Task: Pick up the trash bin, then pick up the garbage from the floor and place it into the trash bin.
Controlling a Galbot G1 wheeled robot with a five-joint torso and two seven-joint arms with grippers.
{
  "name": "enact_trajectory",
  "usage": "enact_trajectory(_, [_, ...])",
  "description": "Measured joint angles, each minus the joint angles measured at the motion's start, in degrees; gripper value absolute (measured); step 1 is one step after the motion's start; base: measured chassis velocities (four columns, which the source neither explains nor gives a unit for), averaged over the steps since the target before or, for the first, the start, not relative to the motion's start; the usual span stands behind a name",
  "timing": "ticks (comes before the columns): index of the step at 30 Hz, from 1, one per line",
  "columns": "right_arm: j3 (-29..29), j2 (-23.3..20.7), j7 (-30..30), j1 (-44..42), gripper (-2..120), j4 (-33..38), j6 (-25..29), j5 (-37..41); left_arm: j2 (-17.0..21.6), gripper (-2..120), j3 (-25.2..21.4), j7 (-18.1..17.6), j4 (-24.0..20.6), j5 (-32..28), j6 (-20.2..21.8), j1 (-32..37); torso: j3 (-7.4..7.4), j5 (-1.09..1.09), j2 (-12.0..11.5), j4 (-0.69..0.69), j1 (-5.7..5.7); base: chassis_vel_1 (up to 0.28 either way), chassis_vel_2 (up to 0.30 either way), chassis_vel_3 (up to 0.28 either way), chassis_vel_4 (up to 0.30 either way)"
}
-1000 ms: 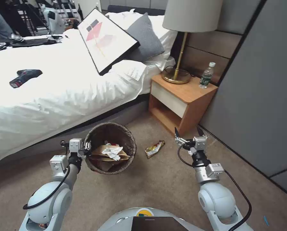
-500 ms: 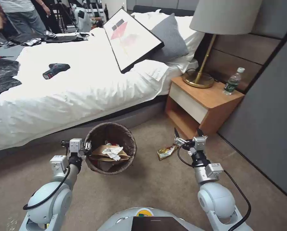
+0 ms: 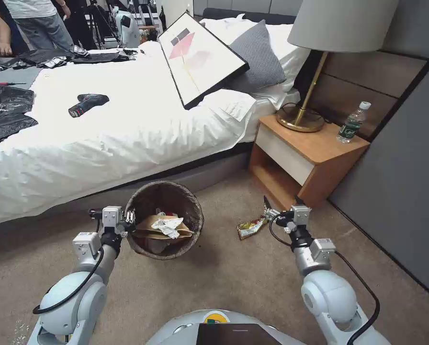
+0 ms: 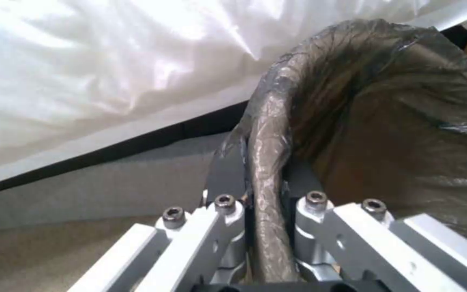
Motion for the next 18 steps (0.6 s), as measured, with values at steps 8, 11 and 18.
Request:
enact_trajectory(8, [-1.99, -2.43, 2.97, 3.72, 100, -5.21, -3.31, 5.66, -0.06, 5, 0.13, -0.04, -0.46, 0.03, 0.0, 0.06, 0.0, 0.01, 0.0, 0.0, 0.0, 0.0, 0.0, 0.0, 0.0])
enact_trajectory(11, [-3.03, -2.66, 3.81, 5.06, 100, -6.94, -4.09, 7.12, -0.05, 5, 0.09, -0.04, -0.63, 0.04, 0.01, 0.17, 0.0, 0.0, 0.0, 0.0, 0.0, 0.0, 0.0, 0.0, 0.0])
enact_trajectory(18, [-7.05, -2.79, 6.17, 9.71, 100, -13.26, -5.95, 11.38, -0.01, 5, 0.02, -0.04, -1.36, 0.05, 0.05, 0.38, 0.0, 0.0, 0.0, 0.0, 0.0, 0.0, 0.0, 0.0, 0.0])
